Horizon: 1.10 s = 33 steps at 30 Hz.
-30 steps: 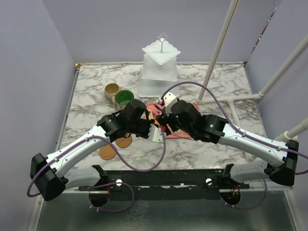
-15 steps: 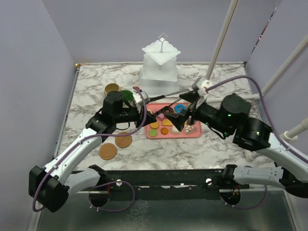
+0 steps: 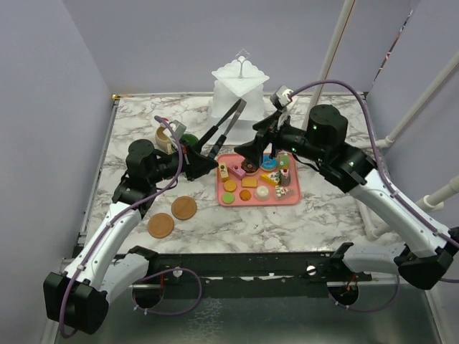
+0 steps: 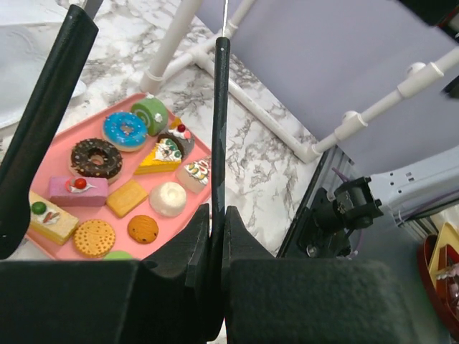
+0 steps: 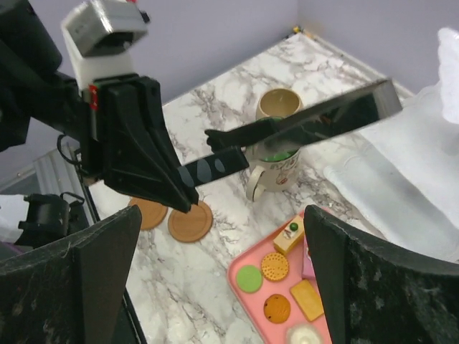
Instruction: Serve the afternoon tea
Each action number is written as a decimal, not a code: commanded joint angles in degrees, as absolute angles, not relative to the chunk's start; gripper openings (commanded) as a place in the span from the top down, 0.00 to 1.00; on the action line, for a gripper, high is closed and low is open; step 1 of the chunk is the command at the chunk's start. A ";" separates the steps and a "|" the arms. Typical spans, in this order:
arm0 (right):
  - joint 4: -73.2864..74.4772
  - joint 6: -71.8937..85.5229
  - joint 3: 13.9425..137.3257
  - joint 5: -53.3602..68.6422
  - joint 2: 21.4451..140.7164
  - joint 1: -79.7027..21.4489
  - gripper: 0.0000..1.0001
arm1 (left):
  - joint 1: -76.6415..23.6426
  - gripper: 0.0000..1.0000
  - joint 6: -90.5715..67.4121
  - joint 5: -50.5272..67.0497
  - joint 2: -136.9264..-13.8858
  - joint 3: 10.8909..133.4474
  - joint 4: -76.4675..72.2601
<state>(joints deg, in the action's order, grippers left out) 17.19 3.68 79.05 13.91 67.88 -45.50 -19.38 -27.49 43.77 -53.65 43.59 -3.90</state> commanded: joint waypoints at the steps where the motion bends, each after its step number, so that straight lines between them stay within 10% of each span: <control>1: 15.74 7.61 81.52 30.30 72.40 -43.16 0.00 | -15.05 1.00 -32.21 44.73 -51.26 44.16 -6.25; 16: -11.74 21.40 74.67 51.99 83.20 -32.79 0.00 | -9.08 1.00 -41.25 52.95 -52.87 47.02 -14.65; 33: -49.80 35.47 59.88 49.60 83.79 -32.87 0.00 | -13.13 1.00 -40.45 69.80 -53.11 48.72 -16.58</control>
<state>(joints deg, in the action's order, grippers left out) -38.57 29.91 62.54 48.25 83.18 -32.62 -10.70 -41.76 63.77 -52.77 45.65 -14.06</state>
